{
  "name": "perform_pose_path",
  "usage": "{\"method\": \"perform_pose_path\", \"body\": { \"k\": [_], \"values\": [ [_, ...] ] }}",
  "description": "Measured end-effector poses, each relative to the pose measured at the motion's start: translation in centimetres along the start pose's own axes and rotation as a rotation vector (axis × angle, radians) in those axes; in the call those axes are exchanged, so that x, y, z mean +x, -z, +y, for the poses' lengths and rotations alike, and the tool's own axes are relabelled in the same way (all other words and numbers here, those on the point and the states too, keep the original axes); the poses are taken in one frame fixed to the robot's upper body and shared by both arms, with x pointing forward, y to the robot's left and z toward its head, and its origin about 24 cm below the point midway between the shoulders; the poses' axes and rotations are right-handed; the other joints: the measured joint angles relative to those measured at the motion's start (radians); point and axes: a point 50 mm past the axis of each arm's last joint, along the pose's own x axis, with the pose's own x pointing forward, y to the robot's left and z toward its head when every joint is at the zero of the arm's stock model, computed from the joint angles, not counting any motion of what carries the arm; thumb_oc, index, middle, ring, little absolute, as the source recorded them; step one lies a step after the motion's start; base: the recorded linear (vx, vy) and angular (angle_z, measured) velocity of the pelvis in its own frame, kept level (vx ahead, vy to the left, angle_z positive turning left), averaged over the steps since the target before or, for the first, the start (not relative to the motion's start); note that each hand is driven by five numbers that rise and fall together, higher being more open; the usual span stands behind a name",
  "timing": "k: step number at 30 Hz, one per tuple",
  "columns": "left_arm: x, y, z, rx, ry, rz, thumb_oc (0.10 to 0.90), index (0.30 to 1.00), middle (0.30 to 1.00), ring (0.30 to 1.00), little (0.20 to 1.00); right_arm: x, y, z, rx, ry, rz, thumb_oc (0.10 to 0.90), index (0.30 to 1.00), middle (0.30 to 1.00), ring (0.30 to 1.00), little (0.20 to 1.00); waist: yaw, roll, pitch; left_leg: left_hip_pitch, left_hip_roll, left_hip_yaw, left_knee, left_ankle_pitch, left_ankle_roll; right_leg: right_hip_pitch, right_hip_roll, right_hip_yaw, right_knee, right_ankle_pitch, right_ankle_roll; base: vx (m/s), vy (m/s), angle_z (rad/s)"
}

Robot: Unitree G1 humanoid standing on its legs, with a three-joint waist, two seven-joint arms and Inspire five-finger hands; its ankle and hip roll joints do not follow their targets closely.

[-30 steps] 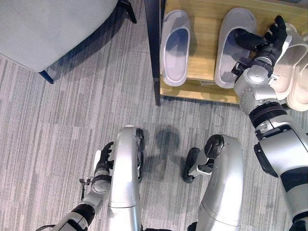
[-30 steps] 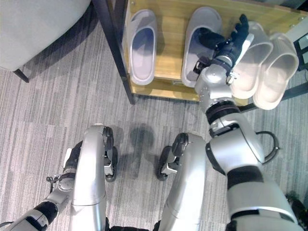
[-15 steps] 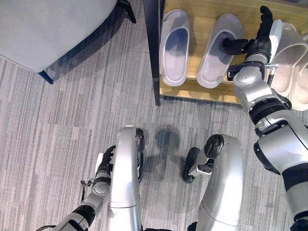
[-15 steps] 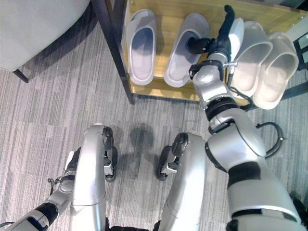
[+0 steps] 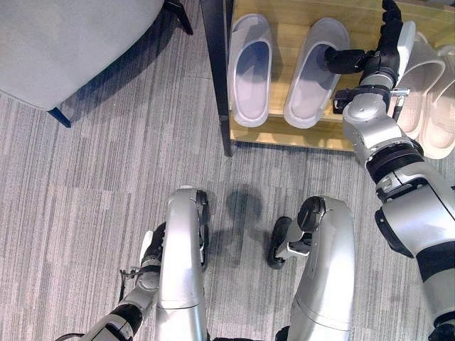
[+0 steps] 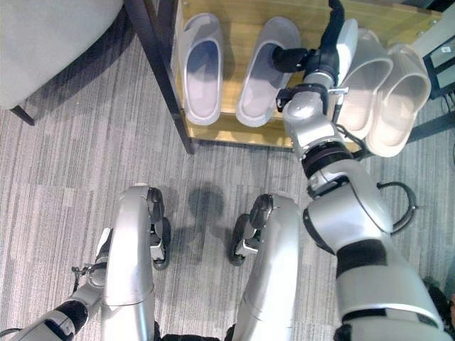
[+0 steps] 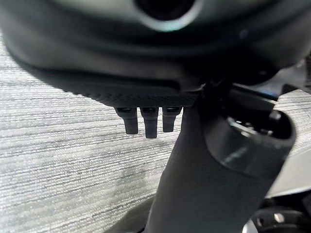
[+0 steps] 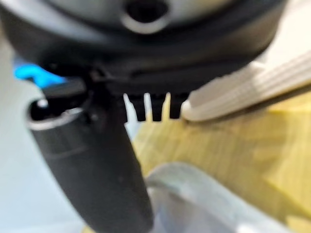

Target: Arrange the slippers neatly on the shoe rack.

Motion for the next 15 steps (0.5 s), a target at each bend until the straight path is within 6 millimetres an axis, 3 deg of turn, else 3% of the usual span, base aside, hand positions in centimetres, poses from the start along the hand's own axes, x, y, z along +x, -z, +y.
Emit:
{"method": "perform_pose_path", "body": {
  "k": [6,15],
  "values": [
    [0.00,-0.08,-0.05,-0.002,0.004,-0.003,0.800,0.900,0.900,0.900,0.900,-0.71,0.26,0.82,0.102,-0.082,0.002,0.800,0.900,0.900,0.900,0.900,0.002,0.000,0.000,-0.001,0.000,0.000,0.000,0.000,-0.001,-0.001,0.000,0.000,0.000,0.000,0.000,0.00,0.000,0.00],
    [0.00,-0.07,-0.06,-0.003,0.006,-0.003,0.800,0.900,0.900,0.900,0.900,-0.88,0.81,0.88,0.098,-0.098,0.015,0.800,0.900,0.900,0.900,0.900,0.002,0.000,0.000,-0.001,0.000,-0.001,0.001,-0.002,-0.003,-0.001,0.001,0.000,0.000,-0.001,0.002,0.00,0.000,0.00]
  ]
}}
